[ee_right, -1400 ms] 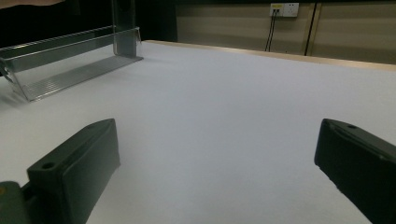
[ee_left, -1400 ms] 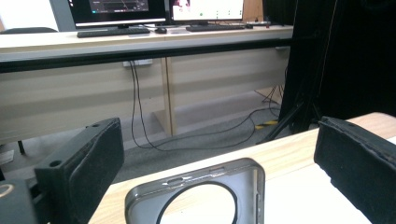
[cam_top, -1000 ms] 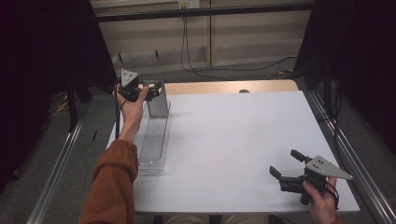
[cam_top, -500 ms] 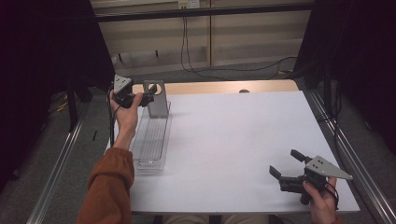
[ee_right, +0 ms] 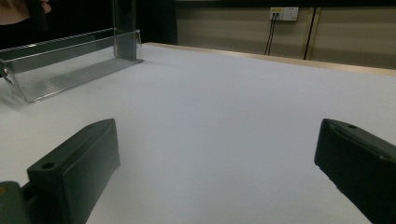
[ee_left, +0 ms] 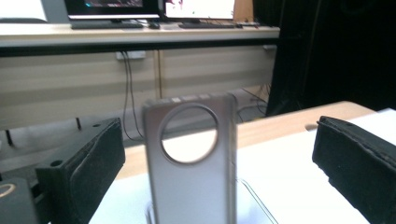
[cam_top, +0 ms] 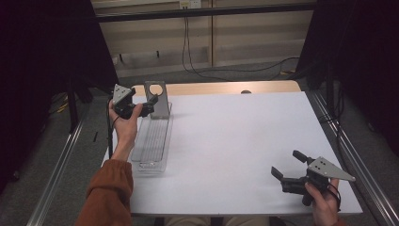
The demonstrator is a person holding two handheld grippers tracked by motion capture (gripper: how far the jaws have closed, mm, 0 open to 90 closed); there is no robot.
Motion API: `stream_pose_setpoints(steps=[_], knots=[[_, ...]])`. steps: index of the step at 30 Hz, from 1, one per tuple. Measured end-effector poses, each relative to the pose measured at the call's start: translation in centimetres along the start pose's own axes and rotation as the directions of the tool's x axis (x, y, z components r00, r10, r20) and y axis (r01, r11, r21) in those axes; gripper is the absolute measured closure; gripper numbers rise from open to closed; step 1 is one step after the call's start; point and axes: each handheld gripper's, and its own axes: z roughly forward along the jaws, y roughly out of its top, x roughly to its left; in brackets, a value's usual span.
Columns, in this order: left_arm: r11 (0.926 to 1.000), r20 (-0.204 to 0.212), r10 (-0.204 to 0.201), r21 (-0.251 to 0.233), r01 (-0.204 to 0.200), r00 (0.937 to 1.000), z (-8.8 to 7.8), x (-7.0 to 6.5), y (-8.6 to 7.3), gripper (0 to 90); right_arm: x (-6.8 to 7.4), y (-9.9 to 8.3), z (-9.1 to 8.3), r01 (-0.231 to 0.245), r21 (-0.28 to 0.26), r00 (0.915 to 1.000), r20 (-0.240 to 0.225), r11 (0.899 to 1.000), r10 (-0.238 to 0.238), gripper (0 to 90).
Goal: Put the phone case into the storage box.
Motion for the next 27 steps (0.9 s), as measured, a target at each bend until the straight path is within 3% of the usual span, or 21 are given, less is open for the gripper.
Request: stream_pose_setpoints(steps=[4,12,13,19,20,24,27], knots=[[0.9998,0.012,0.019,0.000,-0.019,0.9998,-0.4,-0.5,-0.1,2.6,-0.1,0.0,0.1,-0.004,-0.001,1.0000,0.003,1.000,0.004,0.0],[0.9999,0.034,-0.008,-0.011,0.008,0.9994,-1.3,-1.4,-0.3,2.8,-0.4,-0.1,0.2,-0.013,-0.002,0.9999,0.004,1.000,0.013,0.0],[1.0000,0.033,0.004,-0.003,-0.004,0.9994,-1.4,-1.4,-0.4,2.8,-0.4,-0.1,0.2,-0.014,-0.003,0.9999,0.005,1.000,0.014,0.0],[0.9995,0.071,-0.010,-0.028,0.012,0.9974,-2.1,-2.4,-0.6,2.8,-0.4,0.0,0.4,-0.002,0.001,1.0000,-0.004,1.000,0.002,0.0],[0.9997,0.073,0.005,-0.023,-0.003,0.9973,-2.3,-2.3,-0.6,2.8,-0.3,0.0,0.5,-0.008,0.001,1.0000,0.000,1.000,0.008,0.0],[0.9995,0.075,-0.013,-0.029,0.015,0.9971,-2.8,-2.6,-0.7,2.8,-0.3,0.0,0.3,-0.007,0.001,1.0000,0.004,1.000,0.007,0.0],[0.9993,0.082,-0.004,-0.037,0.007,0.9966,-3.3,-2.7,-0.8,2.8,-0.3,0.0,0.1,-0.006,-0.002,0.9999,0.009,1.000,0.006,0.0]])
